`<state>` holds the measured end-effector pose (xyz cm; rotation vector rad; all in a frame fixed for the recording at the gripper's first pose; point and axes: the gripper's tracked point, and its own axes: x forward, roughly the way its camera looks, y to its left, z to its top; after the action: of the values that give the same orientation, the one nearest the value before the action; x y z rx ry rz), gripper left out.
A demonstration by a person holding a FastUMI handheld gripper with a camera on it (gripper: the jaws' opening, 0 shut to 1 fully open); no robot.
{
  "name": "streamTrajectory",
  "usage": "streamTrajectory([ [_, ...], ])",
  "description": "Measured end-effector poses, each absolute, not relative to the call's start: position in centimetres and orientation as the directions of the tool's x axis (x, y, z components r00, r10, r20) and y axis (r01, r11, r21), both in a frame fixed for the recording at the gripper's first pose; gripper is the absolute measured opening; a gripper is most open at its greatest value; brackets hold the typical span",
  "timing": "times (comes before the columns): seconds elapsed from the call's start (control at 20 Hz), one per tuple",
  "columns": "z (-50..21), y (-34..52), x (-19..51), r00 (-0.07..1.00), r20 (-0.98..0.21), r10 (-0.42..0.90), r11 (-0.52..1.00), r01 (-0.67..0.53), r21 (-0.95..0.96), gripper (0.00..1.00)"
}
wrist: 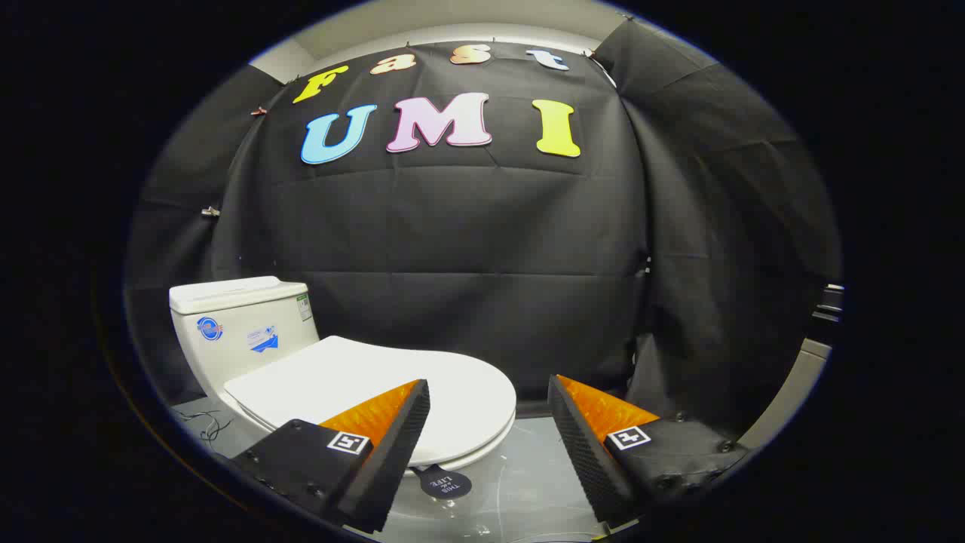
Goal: Open the toilet lid.
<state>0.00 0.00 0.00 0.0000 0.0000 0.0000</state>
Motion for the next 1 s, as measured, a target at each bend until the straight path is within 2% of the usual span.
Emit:
streamTrajectory([
  [1.0, -0.75, -0.14, 0.03, 1.0, -0.019, 0.005, 1.0, -0.005, -0.011, 0.99],
])
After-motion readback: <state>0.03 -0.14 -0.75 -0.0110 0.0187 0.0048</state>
